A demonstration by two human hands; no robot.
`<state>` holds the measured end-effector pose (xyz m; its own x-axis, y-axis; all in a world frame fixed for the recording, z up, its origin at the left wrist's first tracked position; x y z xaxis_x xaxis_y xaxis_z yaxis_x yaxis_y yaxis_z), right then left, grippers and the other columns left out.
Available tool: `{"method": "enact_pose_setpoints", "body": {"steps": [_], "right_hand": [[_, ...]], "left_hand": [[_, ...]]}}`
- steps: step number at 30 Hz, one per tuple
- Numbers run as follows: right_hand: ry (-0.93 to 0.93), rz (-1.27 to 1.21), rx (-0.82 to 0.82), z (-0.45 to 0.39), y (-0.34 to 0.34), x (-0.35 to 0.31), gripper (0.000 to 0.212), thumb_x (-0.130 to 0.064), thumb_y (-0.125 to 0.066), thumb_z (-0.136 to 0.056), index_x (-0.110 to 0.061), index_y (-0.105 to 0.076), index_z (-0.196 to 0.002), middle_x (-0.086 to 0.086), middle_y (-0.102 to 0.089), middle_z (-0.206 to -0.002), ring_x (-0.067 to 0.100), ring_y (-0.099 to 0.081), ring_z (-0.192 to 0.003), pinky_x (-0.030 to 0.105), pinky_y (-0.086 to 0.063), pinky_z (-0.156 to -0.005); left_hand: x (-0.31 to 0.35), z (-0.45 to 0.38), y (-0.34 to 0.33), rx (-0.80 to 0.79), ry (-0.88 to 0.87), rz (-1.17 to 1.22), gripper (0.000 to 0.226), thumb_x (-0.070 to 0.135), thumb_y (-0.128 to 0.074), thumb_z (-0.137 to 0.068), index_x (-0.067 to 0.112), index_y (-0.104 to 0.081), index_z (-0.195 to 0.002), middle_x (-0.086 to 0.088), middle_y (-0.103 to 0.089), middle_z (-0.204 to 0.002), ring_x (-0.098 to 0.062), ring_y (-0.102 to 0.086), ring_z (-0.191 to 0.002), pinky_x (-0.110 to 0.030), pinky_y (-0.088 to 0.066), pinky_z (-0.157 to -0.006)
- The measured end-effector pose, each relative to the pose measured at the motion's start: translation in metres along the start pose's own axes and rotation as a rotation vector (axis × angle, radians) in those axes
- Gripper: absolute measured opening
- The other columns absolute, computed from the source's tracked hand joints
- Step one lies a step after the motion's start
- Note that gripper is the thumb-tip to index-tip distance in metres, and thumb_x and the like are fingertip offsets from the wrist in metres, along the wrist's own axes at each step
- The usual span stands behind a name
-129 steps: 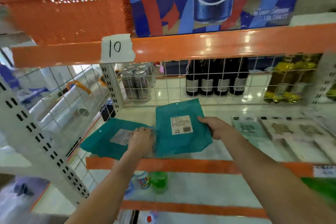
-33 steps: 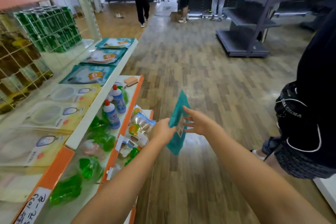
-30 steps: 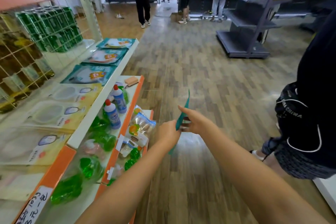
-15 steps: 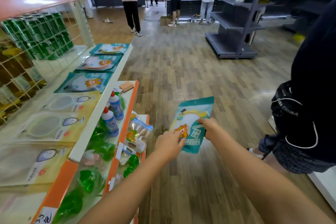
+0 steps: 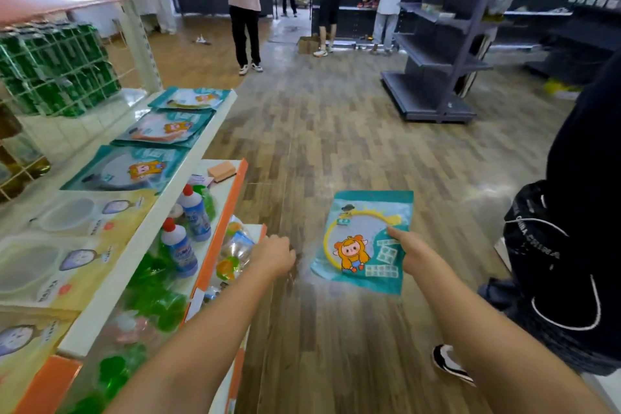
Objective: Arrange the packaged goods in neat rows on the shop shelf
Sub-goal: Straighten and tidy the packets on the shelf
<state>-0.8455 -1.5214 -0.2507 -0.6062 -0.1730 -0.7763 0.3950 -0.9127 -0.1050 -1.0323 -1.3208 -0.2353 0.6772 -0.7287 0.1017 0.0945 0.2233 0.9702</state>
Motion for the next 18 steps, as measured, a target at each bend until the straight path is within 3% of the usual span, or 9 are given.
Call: {"method": "enact_pose_setpoints", "body": {"steps": [8, 18], "right_hand": [[0.033, -0.004, -0.05, -0.048, 0.013, -0.085, 0.012, -0.013, -0.058, -0.093, -0.006, -0.052, -0.086, 0.009, -0.06, -0.079, 0.022, -0.058, -0.066, 0.035, -0.045, -0.055], [-0.032, 0.034, -0.121, -0.108, -0.008, -0.114, 0.014, -0.015, -0.06, -0.091, -0.006, -0.052, -0.086, 0.009, -0.061, -0.079, 0.022, -0.059, -0.066, 0.036, -0.048, -0.058]], "left_hand": [[0.03, -0.072, 0.046, 0.095, 0.099, 0.049, 0.038, 0.034, -0.039, -0.096, 0.01, -0.058, -0.12, -0.014, -0.058, -0.124, -0.033, -0.052, -0.116, -0.039, -0.045, -0.093], [0.053, -0.136, 0.057, 0.113, 0.132, 0.08, 0.037, 0.033, -0.041, -0.096, 0.012, -0.059, -0.122, -0.014, -0.059, -0.125, -0.035, -0.051, -0.117, -0.04, -0.044, -0.095]]}}
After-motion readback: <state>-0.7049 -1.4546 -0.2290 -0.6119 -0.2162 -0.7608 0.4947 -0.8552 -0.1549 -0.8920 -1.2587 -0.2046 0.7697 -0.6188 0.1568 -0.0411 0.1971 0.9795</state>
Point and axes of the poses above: each hand's wrist, its own z-axis away from the middle knuckle, its own y-axis out of the back of the hand, x = y × z, the point moved 9 cm from there along -z, towards the middle knuckle
